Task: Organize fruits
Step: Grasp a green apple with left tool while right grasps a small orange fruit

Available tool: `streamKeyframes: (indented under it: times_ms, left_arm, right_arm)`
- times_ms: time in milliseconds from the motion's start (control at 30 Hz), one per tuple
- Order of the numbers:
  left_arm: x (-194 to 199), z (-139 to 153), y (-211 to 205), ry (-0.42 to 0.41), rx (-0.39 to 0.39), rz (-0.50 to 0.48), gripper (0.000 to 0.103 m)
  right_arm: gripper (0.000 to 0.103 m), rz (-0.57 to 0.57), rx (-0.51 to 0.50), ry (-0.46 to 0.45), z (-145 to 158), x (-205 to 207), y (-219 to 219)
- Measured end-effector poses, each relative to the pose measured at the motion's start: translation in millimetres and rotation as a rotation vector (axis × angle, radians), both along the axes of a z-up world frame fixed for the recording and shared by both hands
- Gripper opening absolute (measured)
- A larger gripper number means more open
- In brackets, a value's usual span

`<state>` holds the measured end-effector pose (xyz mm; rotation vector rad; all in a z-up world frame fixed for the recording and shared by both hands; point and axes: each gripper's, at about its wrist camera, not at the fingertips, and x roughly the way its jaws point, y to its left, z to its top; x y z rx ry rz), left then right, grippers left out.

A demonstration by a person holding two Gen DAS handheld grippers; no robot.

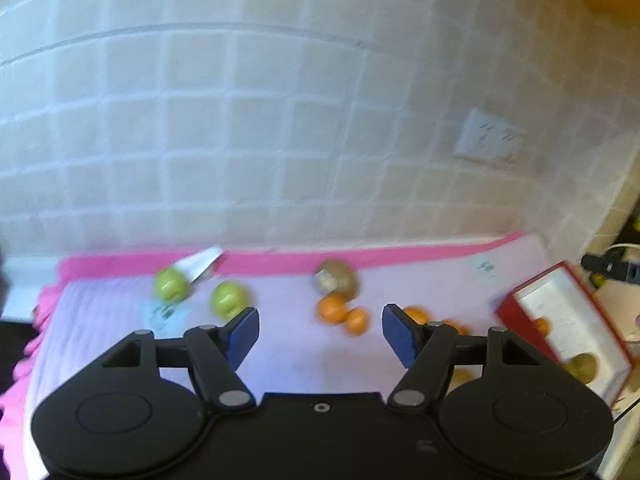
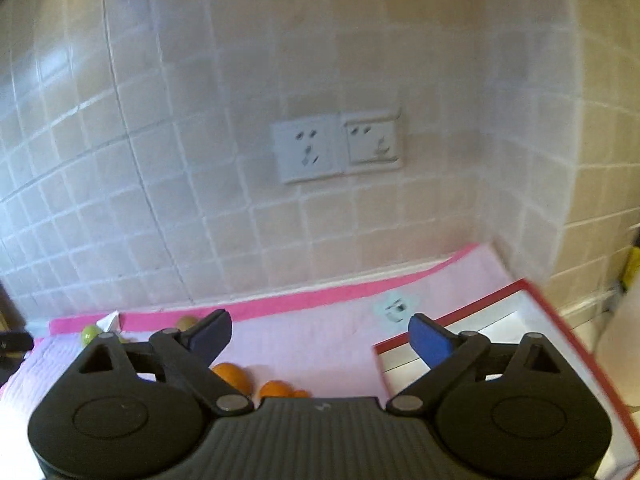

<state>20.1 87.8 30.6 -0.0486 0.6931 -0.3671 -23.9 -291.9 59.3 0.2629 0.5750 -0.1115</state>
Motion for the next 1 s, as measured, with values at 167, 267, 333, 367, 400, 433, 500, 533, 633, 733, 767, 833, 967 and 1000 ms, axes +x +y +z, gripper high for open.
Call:
streamKeyframes:
  times_ms: [167, 267, 333, 367, 400, 433, 500, 533, 633, 733, 767, 833, 967, 1000]
  left_arm:
    - [-5, -37, 16, 0.069, 0.022, 0.037, 0.081]
    - [1, -62, 15, 0.118, 0.045, 0.043, 0.081]
    - [4, -78, 13, 0.147, 0.060, 0.040, 0.081]
    - [7, -86, 11, 0.162, 0.068, 0.036, 0.081]
    - [8, -93, 9, 0.176, 0.073, 0.031, 0.081]
    - [11, -100, 7, 0.192, 0.078, 0.025, 0.081]
    - [14, -111, 4, 0.214, 0.089, 0.015, 0.081]
    - [16, -116, 3, 0.224, 0.097, 0.009, 0.081]
    - [20, -127, 0, 0.241, 0.106, -0.019, 0.081]
    - [20, -131, -3, 0.246, 0.111, -0.058, 0.081]
    - [20, -132, -5, 0.245, 0.117, -0.066, 0.081]
    - [20, -133, -6, 0.242, 0.123, -0.079, 0.081]
    - [19, -132, -7, 0.237, 0.121, -0.098, 0.081]
    - [20, -133, -7, 0.241, 0.117, -0.099, 0.081]
  right_arm:
    - [0.092, 0.004, 0.075, 0.098, -36, 33, 3]
    - [0.086, 0.022, 0.095, 0.167, -61, 49, 9]
    - [0.082, 0.038, 0.094, 0.210, -77, 59, 16]
    - [0.082, 0.048, 0.090, 0.227, -84, 64, 19]
    - [0.080, 0.053, 0.085, 0.242, -90, 67, 22]
    - [0.075, 0.057, 0.082, 0.262, -98, 71, 24]
    - [0.066, 0.060, 0.075, 0.299, -112, 79, 28]
    - [0.058, 0.061, 0.058, 0.319, -117, 83, 30]
    - [0.052, 0.071, -0.032, 0.367, -133, 88, 40]
    - [0.046, 0.093, -0.136, 0.400, -144, 93, 48]
    - [0.046, 0.099, -0.154, 0.400, -146, 94, 48]
    - [0.045, 0.108, -0.149, 0.403, -150, 98, 45]
    - [0.043, 0.119, -0.147, 0.417, -155, 110, 40]
    - [0.043, 0.122, -0.146, 0.422, -157, 112, 39]
